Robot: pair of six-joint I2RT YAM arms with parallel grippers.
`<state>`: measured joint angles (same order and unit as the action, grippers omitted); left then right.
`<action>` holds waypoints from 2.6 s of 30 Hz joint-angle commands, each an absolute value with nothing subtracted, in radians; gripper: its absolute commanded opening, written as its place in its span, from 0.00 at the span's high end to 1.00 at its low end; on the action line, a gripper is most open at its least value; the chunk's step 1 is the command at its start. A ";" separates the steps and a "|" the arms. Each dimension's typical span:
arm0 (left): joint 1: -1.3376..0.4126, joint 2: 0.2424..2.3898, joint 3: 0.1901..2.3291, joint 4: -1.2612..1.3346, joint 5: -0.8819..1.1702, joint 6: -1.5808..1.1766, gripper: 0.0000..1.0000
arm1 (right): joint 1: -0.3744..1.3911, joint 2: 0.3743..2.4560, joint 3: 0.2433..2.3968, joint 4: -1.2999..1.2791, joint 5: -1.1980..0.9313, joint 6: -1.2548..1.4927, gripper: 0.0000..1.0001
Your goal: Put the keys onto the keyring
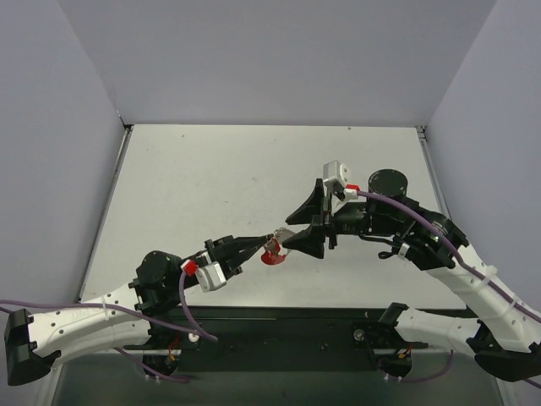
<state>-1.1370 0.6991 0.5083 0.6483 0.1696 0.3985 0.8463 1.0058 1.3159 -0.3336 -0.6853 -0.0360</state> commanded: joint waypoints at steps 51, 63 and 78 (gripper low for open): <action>-1.123 0.693 0.617 0.701 0.270 0.186 1.00 | 0.845 0.948 1.181 -0.037 -0.904 -0.147 0.85; -1.121 0.703 0.615 0.712 0.265 0.189 1.00 | 0.847 0.953 1.184 -0.035 -0.877 -0.133 0.97; -1.121 0.726 0.632 0.718 0.261 0.181 1.00 | 0.845 0.954 1.198 -0.041 -0.885 -0.120 1.00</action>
<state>-1.1236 0.7151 0.5655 0.6498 0.2584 0.1902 0.8448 0.9470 1.1854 -0.1089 -0.8642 -0.1280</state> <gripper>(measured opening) 0.040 0.063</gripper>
